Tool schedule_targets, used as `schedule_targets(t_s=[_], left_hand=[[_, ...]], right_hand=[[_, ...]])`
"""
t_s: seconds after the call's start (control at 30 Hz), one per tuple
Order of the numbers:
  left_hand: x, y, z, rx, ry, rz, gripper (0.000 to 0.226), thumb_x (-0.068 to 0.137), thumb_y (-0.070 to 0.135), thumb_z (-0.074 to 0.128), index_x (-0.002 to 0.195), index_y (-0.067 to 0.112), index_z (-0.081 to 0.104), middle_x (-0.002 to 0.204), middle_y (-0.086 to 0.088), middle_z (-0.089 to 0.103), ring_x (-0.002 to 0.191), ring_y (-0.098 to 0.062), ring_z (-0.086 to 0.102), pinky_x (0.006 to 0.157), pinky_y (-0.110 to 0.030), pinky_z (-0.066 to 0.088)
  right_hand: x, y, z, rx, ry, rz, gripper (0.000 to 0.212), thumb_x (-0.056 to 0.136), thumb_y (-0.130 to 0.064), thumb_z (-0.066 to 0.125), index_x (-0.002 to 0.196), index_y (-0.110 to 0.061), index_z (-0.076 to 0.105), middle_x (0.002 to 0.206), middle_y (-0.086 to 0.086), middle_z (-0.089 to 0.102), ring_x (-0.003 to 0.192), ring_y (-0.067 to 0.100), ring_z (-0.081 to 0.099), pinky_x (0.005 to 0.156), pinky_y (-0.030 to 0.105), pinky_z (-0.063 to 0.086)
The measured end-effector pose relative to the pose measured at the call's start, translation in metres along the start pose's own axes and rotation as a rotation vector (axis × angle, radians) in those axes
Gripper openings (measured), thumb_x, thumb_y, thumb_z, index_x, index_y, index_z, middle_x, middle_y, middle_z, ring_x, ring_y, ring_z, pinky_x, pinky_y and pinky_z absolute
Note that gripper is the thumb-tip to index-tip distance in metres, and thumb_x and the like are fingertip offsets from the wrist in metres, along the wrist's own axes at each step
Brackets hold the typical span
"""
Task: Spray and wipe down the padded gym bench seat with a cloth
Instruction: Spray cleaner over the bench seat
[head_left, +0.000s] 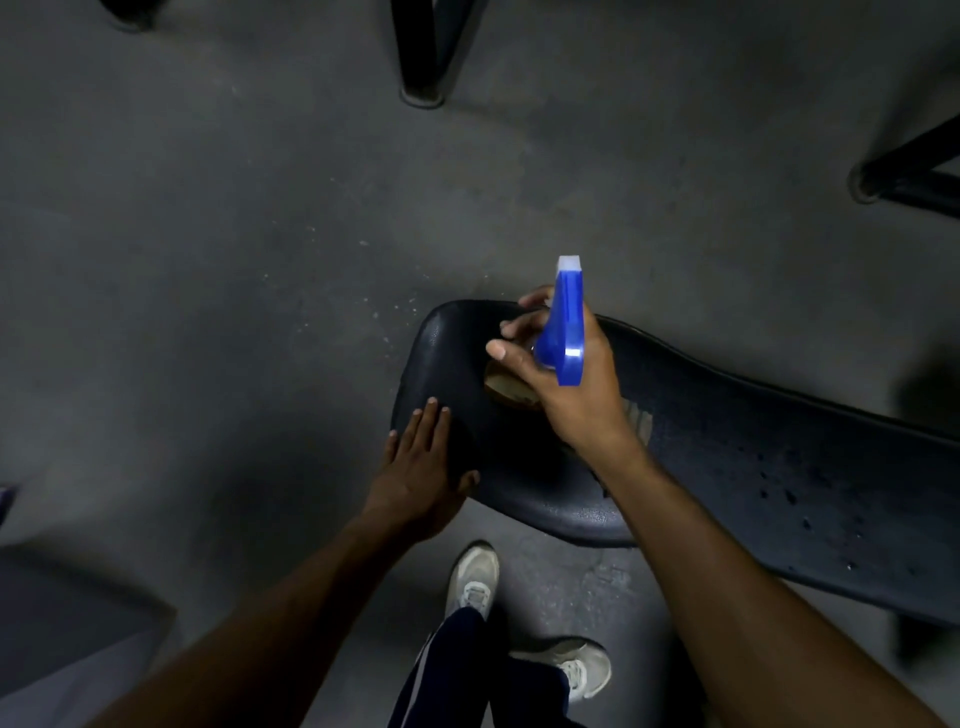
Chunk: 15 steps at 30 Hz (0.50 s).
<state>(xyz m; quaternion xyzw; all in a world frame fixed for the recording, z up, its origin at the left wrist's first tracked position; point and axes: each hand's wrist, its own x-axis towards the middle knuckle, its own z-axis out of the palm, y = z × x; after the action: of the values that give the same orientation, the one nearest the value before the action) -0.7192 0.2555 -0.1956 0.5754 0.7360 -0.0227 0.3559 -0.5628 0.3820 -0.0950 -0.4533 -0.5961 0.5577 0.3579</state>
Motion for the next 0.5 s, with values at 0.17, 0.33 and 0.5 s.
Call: schedule_targets(t_s=[0.17,0.33,0.5], left_hand=[[0.001,0.001,-0.004,-0.014,0.000,0.010,0.092,0.097,0.059,0.045,0.159,0.019,-0.009,0.167,-0.001,-0.019,0.153,-0.019,-0.016,0.126,-0.046,0.000],[0.005,-0.001,-0.007,0.008,-0.004,0.029,0.093,0.096,0.060,0.044,0.159,0.019,-0.011,0.166,-0.001,-0.020,0.153,-0.019,-0.016,0.124,-0.044,-0.003],[0.008,0.002,-0.010,0.019,-0.011,0.030,0.093,0.097,0.059,0.045,0.159,0.018,-0.012,0.166,-0.002,-0.020,0.153,-0.020,-0.016,0.125,-0.046,-0.002]], right_hand=[[-0.001,0.004,-0.006,-0.084,-0.056,0.050,0.059,0.082,-0.018,0.091,0.130,-0.024,0.058,0.116,-0.005,0.073,0.113,0.009,0.070,0.093,0.019,0.056],[-0.004,0.015,-0.010,-0.066,-0.009,0.048,0.064,0.077,-0.022,0.093,0.133,-0.021,0.061,0.120,-0.009,0.072,0.117,0.010,0.068,0.097,0.029,0.056],[-0.005,0.016,-0.012,-0.039,0.039,0.060,0.064,0.079,-0.009,0.092,0.122,-0.043,0.058,0.107,-0.029,0.071,0.105,-0.005,0.067,0.092,0.013,0.050]])
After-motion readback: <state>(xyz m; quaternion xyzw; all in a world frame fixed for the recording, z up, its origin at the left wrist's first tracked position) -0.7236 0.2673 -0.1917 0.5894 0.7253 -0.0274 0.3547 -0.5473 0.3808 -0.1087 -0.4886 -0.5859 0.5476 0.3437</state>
